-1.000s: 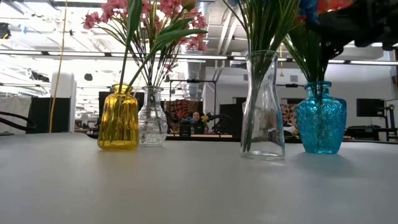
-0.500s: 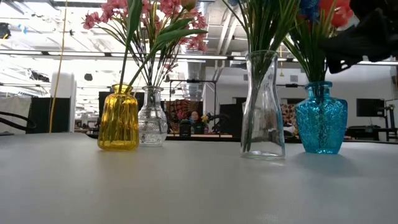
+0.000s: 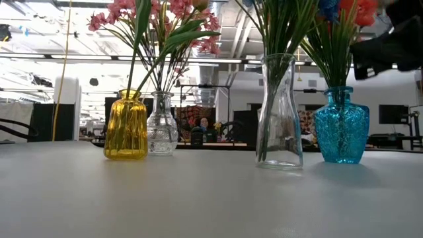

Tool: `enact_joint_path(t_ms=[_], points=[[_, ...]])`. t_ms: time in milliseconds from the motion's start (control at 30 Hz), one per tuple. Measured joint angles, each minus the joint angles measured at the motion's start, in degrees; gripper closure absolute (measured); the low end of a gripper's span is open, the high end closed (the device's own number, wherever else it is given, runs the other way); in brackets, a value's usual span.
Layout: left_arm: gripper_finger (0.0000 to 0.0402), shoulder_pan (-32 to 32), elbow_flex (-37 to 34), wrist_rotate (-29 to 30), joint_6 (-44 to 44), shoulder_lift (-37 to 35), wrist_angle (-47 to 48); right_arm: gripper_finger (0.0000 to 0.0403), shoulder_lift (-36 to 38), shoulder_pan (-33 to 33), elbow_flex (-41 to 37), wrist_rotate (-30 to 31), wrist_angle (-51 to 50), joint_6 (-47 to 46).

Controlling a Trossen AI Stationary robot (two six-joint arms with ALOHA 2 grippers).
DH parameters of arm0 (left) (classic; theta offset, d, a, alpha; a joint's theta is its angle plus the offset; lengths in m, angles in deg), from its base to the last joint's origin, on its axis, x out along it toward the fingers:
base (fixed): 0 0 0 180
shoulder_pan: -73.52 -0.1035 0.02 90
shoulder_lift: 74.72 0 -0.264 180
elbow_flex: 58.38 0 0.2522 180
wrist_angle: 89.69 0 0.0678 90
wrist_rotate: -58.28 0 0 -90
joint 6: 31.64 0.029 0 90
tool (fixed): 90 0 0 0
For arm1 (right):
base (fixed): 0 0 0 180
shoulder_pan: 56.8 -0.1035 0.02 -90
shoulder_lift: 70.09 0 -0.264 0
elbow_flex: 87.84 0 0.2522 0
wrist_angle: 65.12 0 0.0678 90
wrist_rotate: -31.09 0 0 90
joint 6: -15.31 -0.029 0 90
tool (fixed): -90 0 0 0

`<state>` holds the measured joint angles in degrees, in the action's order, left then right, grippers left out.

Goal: Sort flowers into vase by color
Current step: Put the blue flowers into the bottom transparent vase

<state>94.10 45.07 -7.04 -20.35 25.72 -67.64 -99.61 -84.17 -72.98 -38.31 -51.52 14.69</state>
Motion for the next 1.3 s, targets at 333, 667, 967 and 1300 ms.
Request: enact_joint_path(t_ms=[333, 667, 967, 1300], points=[[0.0390, -0.1, 0.0, 0.2, -1.3, 0.0, 0.0, 0.0369, 9.1, 4.0, -0.5, -5.9, -8.0, 1.2], [0.0390, -0.1, 0.0, 0.5, -2.1, 0.0, 0.0, 0.0369, 22.3, 4.7, -0.6, -5.9, -23.2, 1.1], [0.0390, -0.2, 0.0, 0.7, -4.1, 0.7, -1.9, 0.0369, 27.7, 4.7, -0.5, -5.9, -24.3, 4.1], [0.0390, -0.4, -0.1, 6.5, -2.2, 4.6, -1.5, 0.0369, 26.7, 4.7, -0.6, -5.9, -24.7, 3.4]])
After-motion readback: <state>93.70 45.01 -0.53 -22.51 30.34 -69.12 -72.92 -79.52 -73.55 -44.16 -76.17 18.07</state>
